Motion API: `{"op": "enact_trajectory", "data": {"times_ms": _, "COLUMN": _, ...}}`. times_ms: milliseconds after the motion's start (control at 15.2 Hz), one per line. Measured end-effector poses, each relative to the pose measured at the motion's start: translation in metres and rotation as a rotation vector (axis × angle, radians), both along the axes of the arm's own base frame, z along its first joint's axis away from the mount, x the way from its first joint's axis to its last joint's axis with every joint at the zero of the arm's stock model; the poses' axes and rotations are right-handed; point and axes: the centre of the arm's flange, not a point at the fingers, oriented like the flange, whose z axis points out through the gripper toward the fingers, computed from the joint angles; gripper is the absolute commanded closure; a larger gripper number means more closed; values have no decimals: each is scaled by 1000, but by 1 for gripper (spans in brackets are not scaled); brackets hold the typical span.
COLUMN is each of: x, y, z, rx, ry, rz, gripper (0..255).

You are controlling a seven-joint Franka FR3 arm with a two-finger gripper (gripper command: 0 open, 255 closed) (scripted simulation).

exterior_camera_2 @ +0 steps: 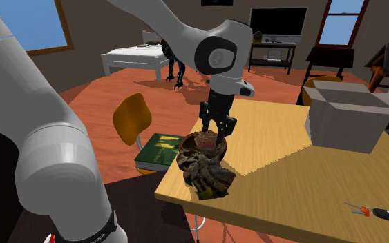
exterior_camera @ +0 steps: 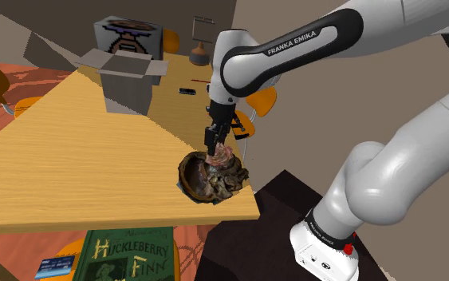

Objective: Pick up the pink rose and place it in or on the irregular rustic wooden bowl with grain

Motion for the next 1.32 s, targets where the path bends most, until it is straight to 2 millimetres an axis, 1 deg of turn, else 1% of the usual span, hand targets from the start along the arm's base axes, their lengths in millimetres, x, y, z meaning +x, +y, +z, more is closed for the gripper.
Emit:
{"op": "enact_trajectory", "data": {"times_ms": 264, "x": 0, "y": 0, "z": -1, "rx": 0, "ry": 0, "rz": 0, "gripper": 255}}
{"op": "enact_trajectory", "data": {"times_ms": 330, "x": 0, "y": 0, "z": -1, "rx": 0, "ry": 0, "rz": 0, "gripper": 0}}
{"op": "enact_trajectory", "data": {"times_ms": 726, "x": 0, "y": 0, "z": -1, "rx": 0, "ry": -1, "rz": 0, "gripper": 0}}
{"op": "enact_trajectory", "data": {"times_ms": 858, "x": 2, "y": 1, "z": 15, "rx": 0, "ry": -2, "rz": 0, "gripper": 0}}
{"op": "enact_trajectory", "data": {"times_ms": 990, "x": 4, "y": -3, "z": 39, "rx": 1, "ry": -3, "rz": 0, "gripper": 0}}
{"op": "enact_trajectory", "data": {"times_ms": 1056, "x": 5, "y": -3, "z": 44, "rx": 1, "ry": -2, "rz": 0, "gripper": 0}}
{"op": "enact_trajectory", "data": {"times_ms": 1320, "x": 7, "y": -4, "z": 48, "rx": 0, "ry": -1, "rz": 0, "gripper": 0}}
